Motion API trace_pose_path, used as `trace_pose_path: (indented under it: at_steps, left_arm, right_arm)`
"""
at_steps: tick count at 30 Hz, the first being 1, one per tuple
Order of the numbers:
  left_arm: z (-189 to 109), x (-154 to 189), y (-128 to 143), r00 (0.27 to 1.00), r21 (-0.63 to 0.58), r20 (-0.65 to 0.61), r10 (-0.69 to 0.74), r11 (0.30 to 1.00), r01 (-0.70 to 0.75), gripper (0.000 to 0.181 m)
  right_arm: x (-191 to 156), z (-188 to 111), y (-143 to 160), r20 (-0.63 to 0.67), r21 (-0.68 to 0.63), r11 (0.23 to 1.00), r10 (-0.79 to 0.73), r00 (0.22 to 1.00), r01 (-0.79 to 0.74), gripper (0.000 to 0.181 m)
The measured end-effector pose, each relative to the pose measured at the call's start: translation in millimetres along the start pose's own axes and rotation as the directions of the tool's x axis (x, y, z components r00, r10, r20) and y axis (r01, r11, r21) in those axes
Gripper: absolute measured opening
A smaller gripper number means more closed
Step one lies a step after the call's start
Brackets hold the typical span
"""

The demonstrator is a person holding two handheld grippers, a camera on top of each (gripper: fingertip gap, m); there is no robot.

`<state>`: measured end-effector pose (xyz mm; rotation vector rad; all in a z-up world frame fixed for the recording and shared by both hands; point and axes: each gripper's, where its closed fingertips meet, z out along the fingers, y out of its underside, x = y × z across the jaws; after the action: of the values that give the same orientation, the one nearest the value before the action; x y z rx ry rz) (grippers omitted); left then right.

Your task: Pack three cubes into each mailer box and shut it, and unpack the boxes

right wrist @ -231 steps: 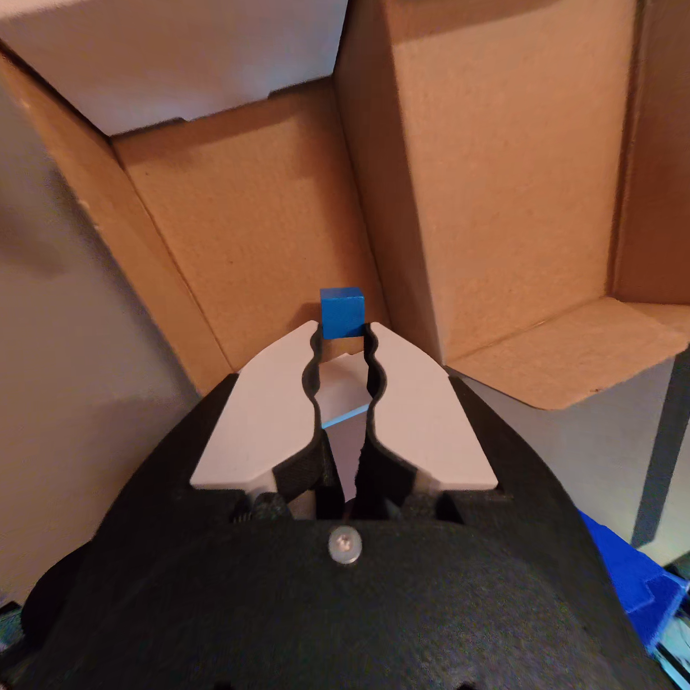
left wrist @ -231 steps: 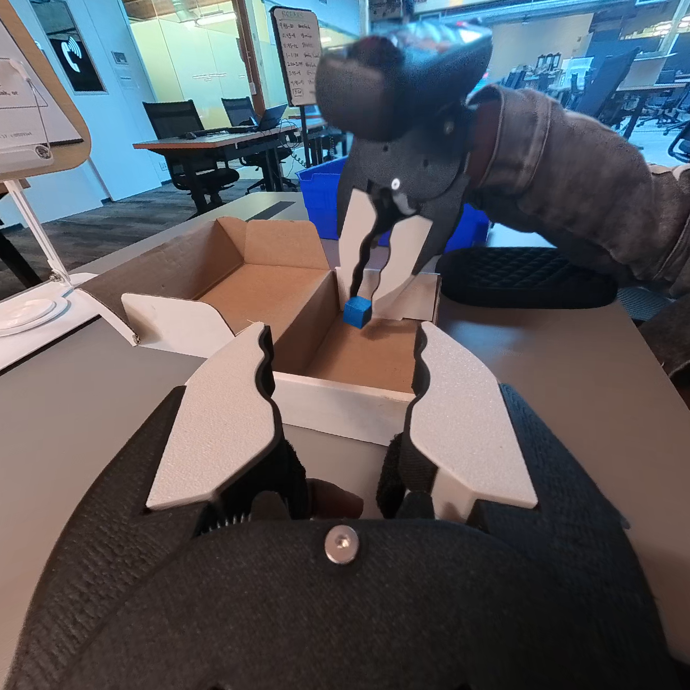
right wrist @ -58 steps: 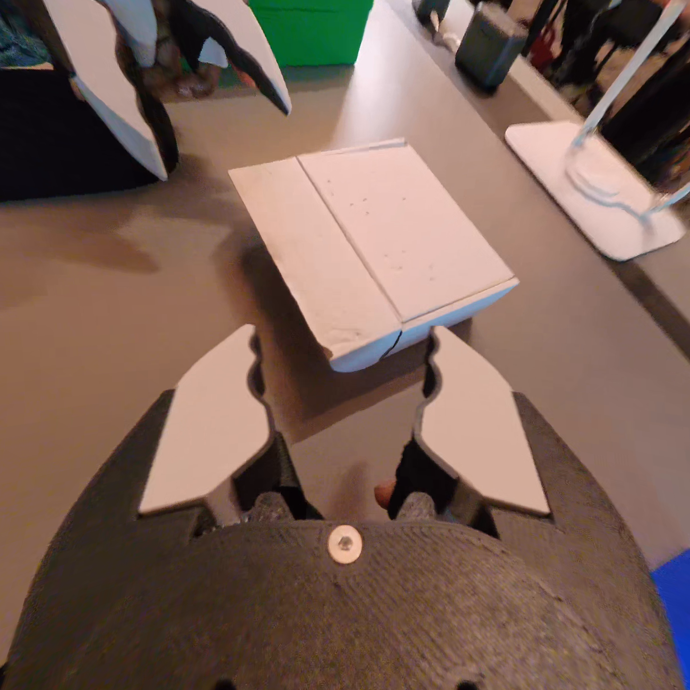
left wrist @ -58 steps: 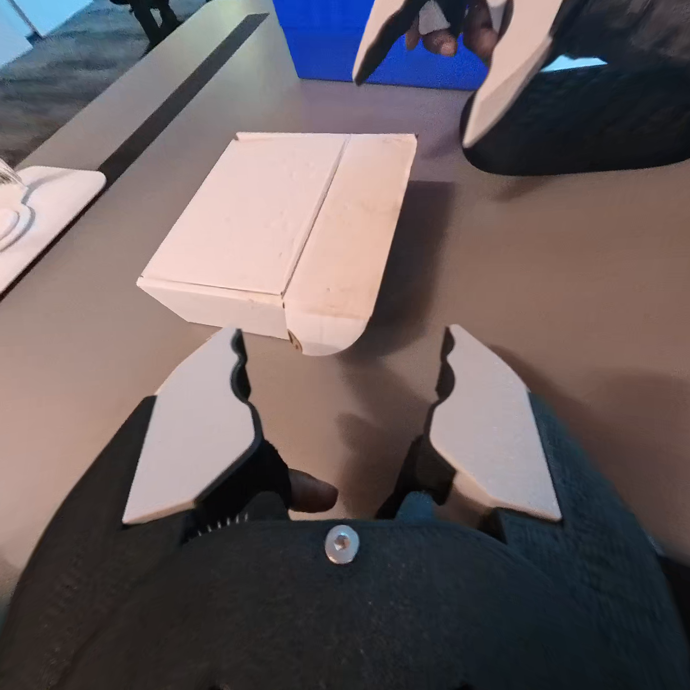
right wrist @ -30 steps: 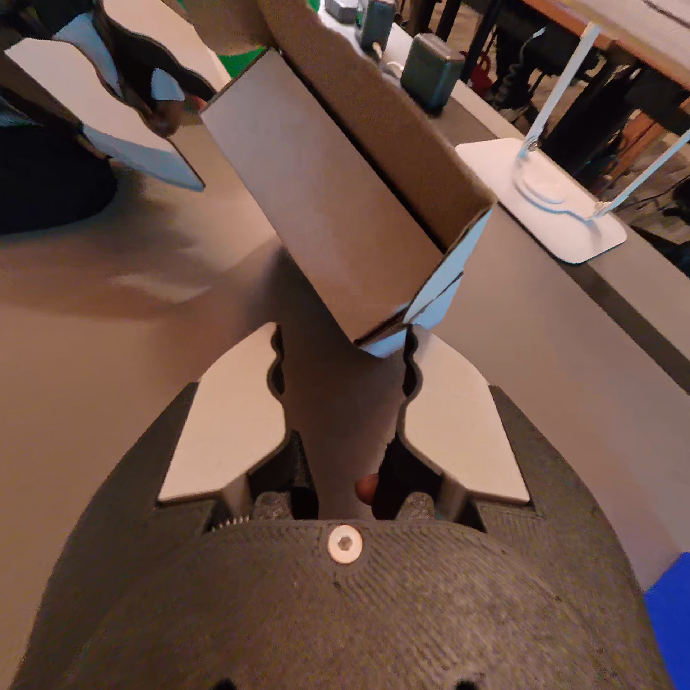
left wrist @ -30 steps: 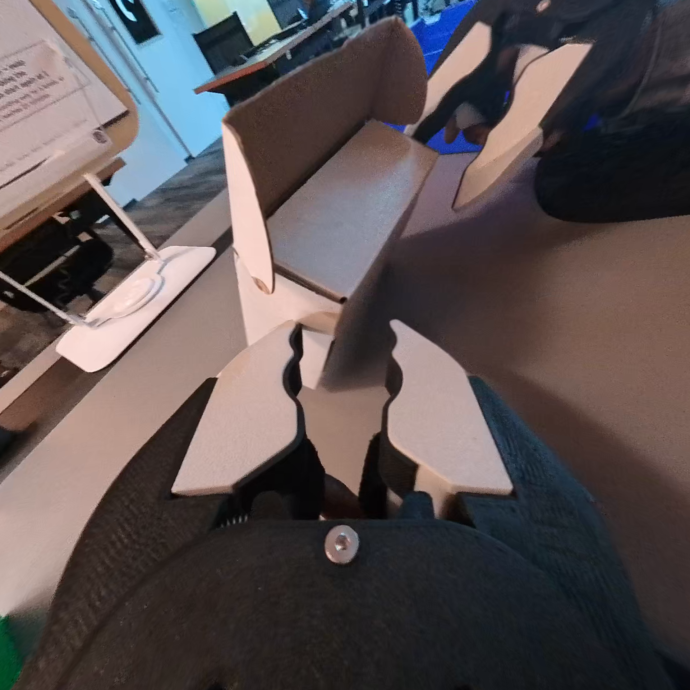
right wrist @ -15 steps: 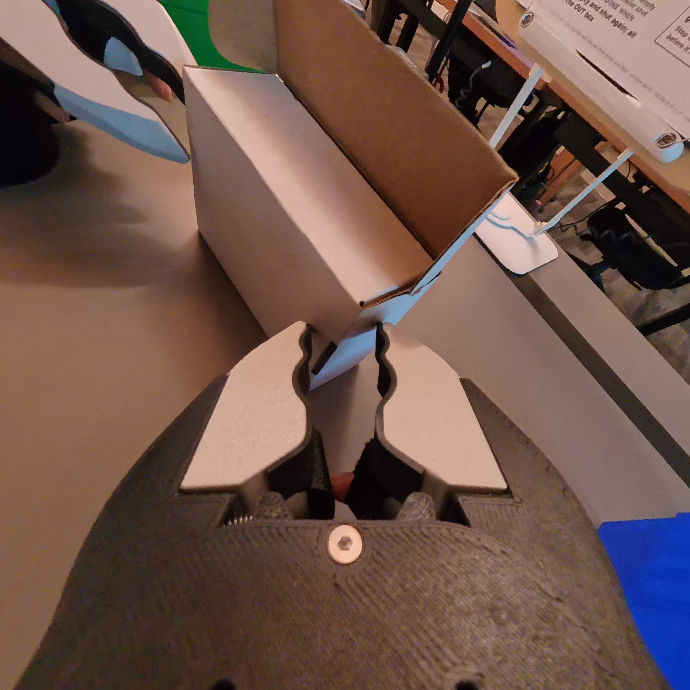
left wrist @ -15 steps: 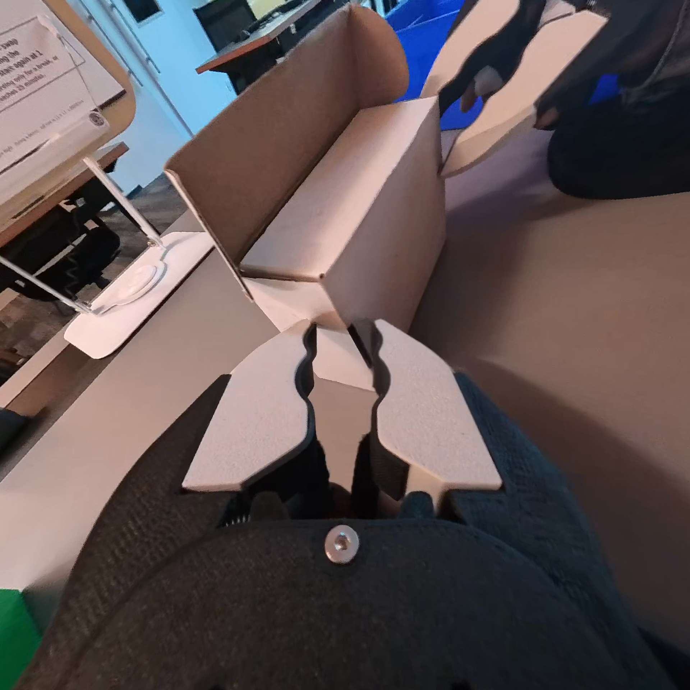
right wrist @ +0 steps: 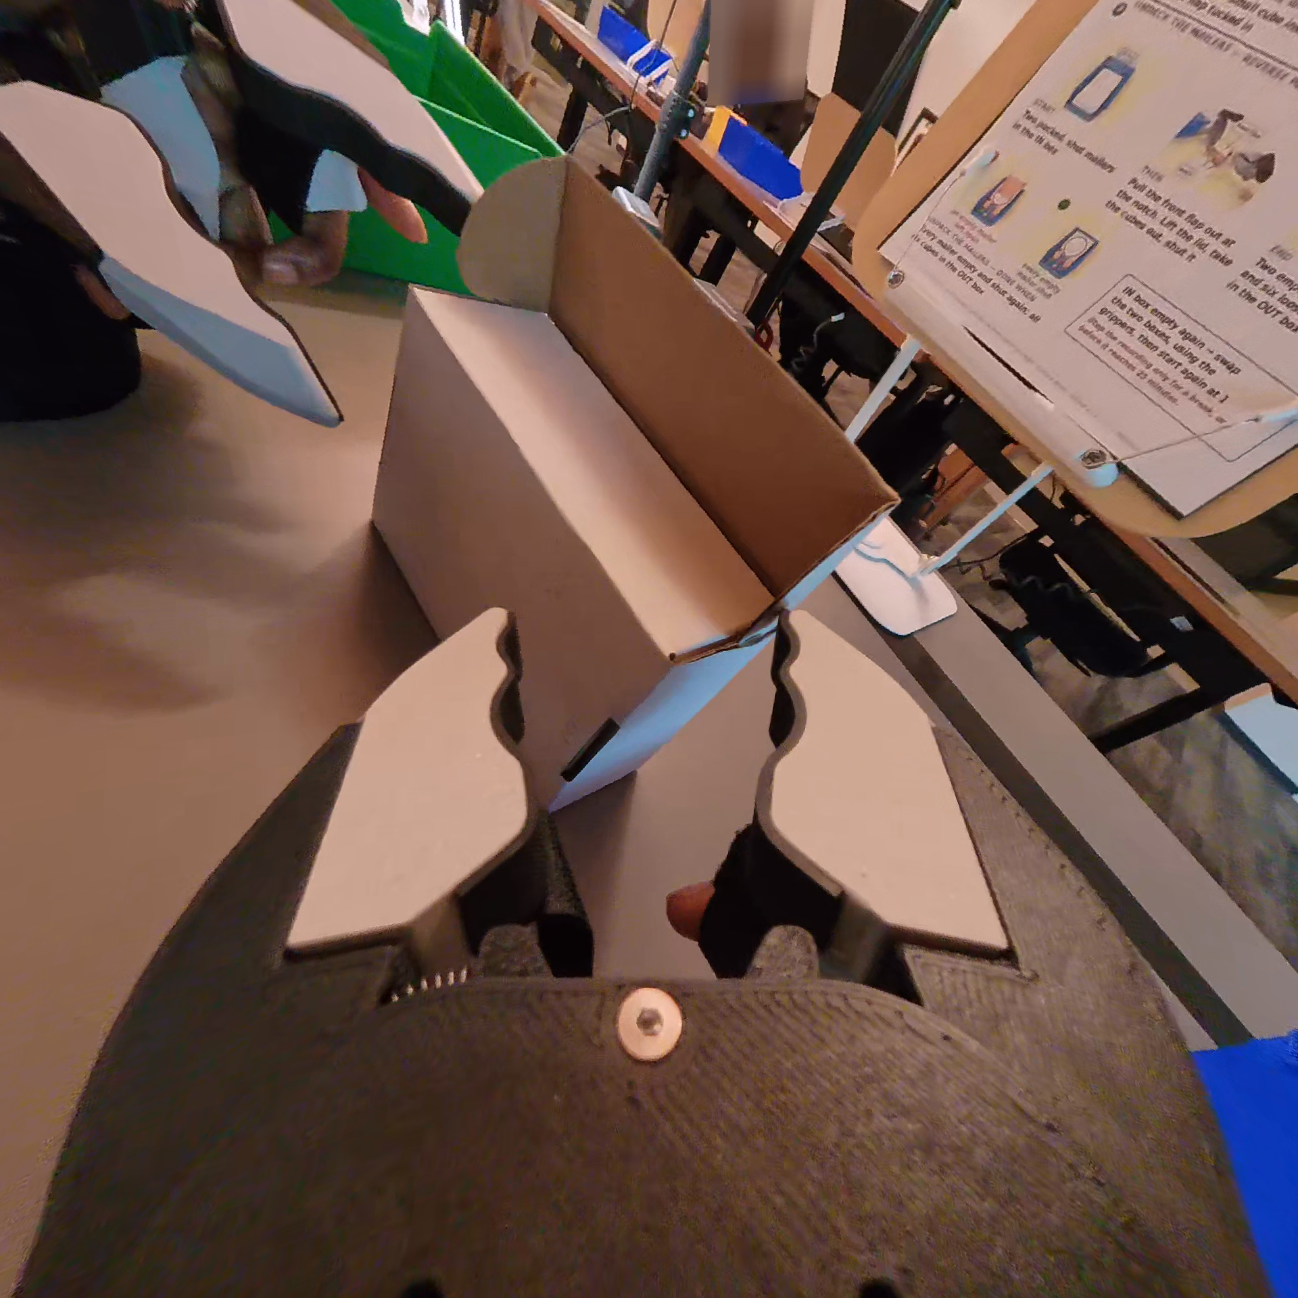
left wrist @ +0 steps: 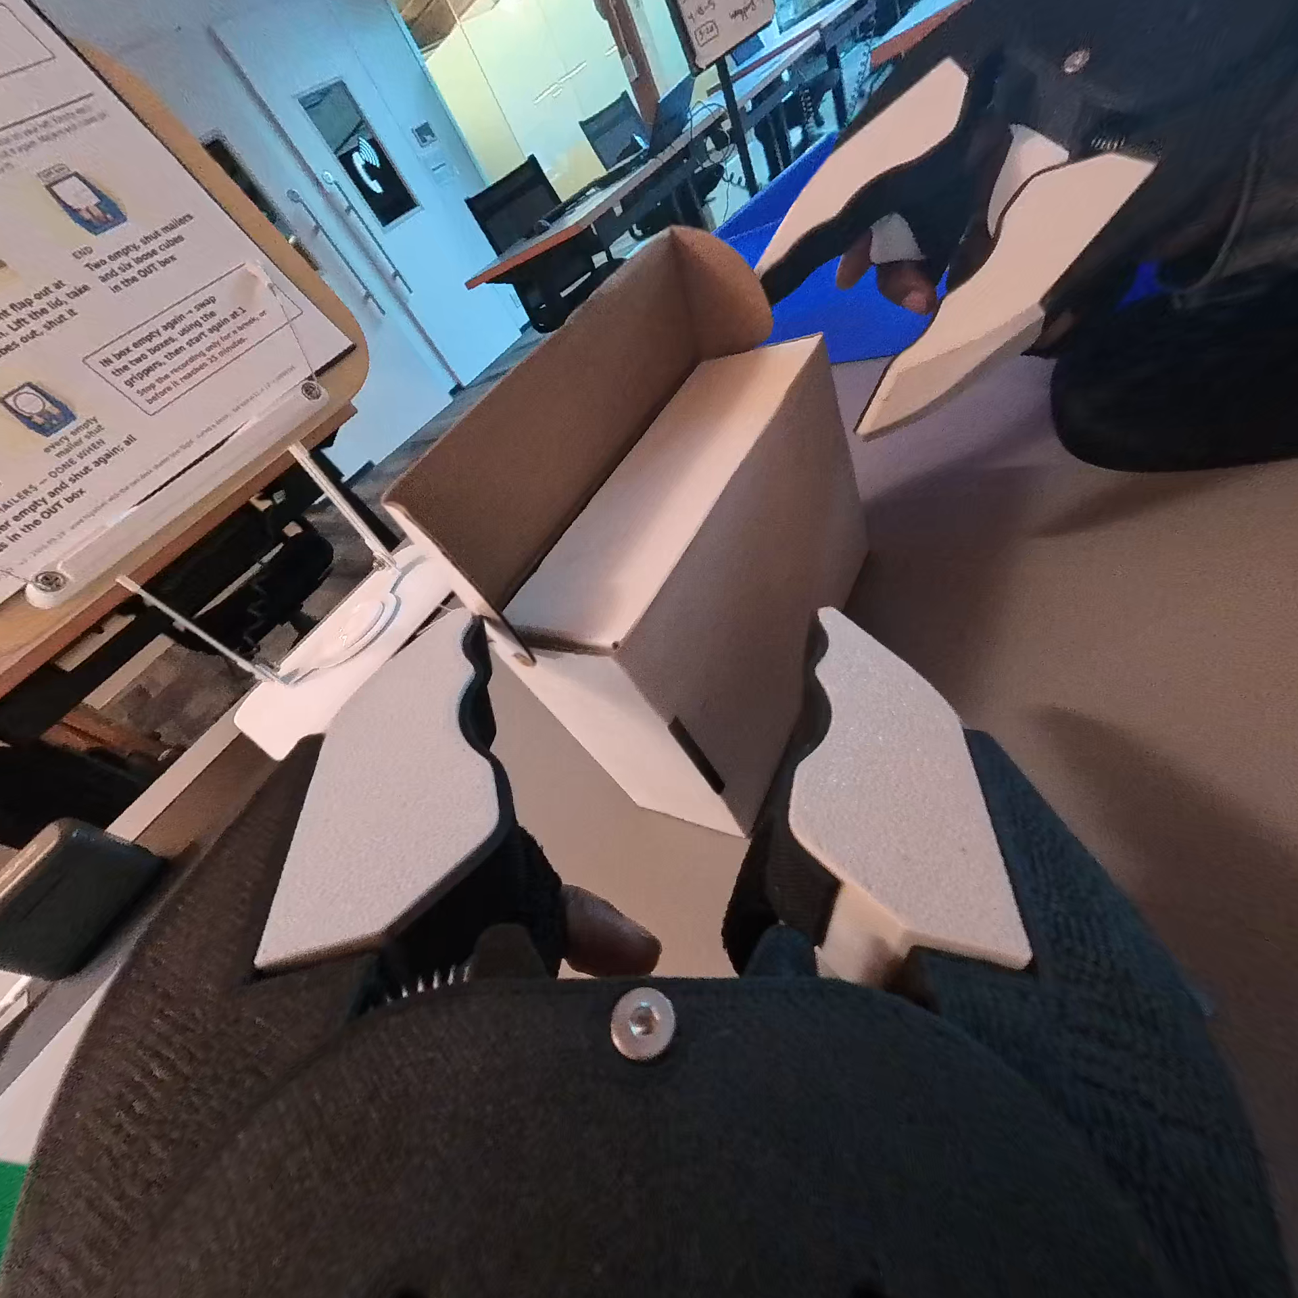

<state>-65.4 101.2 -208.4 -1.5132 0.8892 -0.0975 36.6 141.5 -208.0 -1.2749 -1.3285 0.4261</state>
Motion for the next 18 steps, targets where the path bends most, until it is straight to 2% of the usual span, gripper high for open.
trace_pose_path:
  at_steps: [7,15,18]
  left_arm:
    - [1.4,-3.1,-4.4,0.999,0.013,0.004,-0.041,0.999,0.041,0.082]
    - [3.3,-9.0,-8.0,0.989,0.018,0.017,-0.149,0.989,0.149,0.076]
    - [5.7,-12.0,-1.2,0.983,-0.017,0.039,-0.181,0.983,0.181,0.074]
  right_arm:
    - [1.2,0.9,-0.7,-0.010,-0.001,1.000,-0.009,1.000,0.009,0.063]
    - [0.1,4.2,6.5,-0.011,-0.045,0.998,-0.038,0.999,0.038,0.061]
    - [1.9,3.6,7.3,-0.019,-0.046,0.998,-0.032,0.999,0.031,0.059]
